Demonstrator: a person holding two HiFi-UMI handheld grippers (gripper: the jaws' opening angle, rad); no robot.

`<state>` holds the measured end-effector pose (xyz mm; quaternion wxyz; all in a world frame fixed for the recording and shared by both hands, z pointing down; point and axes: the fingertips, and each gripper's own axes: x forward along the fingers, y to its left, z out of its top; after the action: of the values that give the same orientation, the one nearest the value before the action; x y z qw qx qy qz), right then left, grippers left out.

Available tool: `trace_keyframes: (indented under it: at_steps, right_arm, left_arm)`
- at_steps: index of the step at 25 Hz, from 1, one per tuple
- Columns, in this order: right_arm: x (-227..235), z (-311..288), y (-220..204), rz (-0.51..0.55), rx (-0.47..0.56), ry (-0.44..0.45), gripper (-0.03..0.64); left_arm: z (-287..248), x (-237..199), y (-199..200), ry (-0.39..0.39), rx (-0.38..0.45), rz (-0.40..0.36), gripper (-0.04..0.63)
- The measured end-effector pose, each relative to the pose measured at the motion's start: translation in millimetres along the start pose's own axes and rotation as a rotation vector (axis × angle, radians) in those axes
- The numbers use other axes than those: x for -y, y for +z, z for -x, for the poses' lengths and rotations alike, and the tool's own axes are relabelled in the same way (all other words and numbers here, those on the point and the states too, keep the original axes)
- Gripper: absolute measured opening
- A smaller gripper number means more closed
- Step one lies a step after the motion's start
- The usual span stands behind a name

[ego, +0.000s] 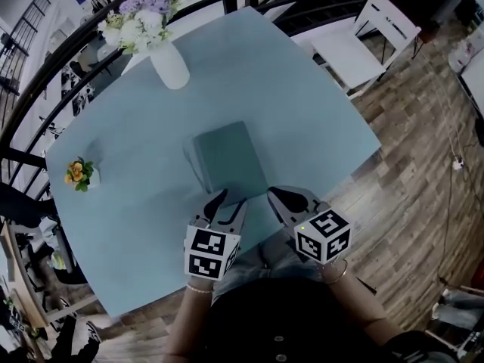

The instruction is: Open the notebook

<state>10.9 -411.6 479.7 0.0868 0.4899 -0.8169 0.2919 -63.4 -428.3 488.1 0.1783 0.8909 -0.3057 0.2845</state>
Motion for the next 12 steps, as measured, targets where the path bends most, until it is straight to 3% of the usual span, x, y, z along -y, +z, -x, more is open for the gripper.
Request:
trace_keyframes:
  at_steps: [12]
  right_arm:
    - [38.6, 12.3, -3.8, -0.043, -0.015, -0.018, 0.008]
  left_arm:
    - [-34.0, 17.7, 3.8, -0.029, -0.067, -0.027, 0.183]
